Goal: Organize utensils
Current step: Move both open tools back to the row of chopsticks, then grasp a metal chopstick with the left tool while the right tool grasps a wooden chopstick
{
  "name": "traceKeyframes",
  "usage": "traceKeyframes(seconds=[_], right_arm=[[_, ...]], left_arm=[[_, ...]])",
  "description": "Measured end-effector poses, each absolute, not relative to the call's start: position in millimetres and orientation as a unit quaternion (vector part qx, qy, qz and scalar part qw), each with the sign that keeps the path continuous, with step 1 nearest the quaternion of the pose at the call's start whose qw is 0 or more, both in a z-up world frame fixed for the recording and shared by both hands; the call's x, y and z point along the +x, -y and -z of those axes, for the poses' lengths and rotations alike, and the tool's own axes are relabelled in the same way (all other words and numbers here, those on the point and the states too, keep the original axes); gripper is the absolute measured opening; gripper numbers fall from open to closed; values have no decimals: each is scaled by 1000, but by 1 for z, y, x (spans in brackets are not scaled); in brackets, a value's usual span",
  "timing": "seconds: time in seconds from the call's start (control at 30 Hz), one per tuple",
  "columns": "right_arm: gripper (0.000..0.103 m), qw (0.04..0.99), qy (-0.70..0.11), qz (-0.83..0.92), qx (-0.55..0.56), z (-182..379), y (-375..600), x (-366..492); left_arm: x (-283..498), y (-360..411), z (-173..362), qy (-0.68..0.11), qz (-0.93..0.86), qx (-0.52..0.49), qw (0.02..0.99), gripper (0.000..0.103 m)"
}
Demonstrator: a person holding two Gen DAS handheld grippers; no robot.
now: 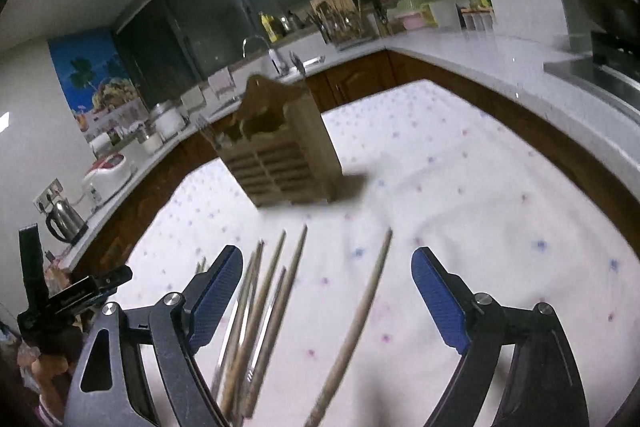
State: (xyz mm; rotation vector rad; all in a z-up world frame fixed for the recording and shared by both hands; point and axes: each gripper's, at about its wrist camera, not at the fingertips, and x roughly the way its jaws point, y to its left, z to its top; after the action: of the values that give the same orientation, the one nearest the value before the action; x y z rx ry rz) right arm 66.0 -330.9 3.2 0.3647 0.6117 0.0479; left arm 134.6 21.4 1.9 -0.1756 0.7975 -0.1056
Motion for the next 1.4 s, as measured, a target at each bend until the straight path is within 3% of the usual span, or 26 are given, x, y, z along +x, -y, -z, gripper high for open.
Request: traceKeyframes(seconds=[0.33,0.5,0.7,0.83,0.97,1.1,1.17,1.33,1.4], right_arm=[[87,933,-318,-19,166,8,325,67],[84,931,-329,-12,159,12,325,73],[74,921,-359,-1,148,20,327,90],[61,914,-382,11,134,29,329,106],[47,906,-404,25,125,41,333,121],[41,900,-417,35,121,49,337,131],[34,895,-428,38,119,55,337,137],[29,894,-435,40,97,61,330,144],[27,895,-438,41,78,62,325,149]], left_arm=[[144,-15,6,-413,43,-67,907,85],[154,-8,13,-435,43,-62,897,73],[172,0,22,-460,43,-55,885,62],[187,3,28,-474,41,-52,878,57],[203,10,37,-495,51,-52,866,39],[214,17,48,-513,59,-50,855,30],[214,21,48,-508,58,-41,858,30],[217,32,50,-503,51,-2,863,25],[219,37,51,-499,47,19,865,17]])
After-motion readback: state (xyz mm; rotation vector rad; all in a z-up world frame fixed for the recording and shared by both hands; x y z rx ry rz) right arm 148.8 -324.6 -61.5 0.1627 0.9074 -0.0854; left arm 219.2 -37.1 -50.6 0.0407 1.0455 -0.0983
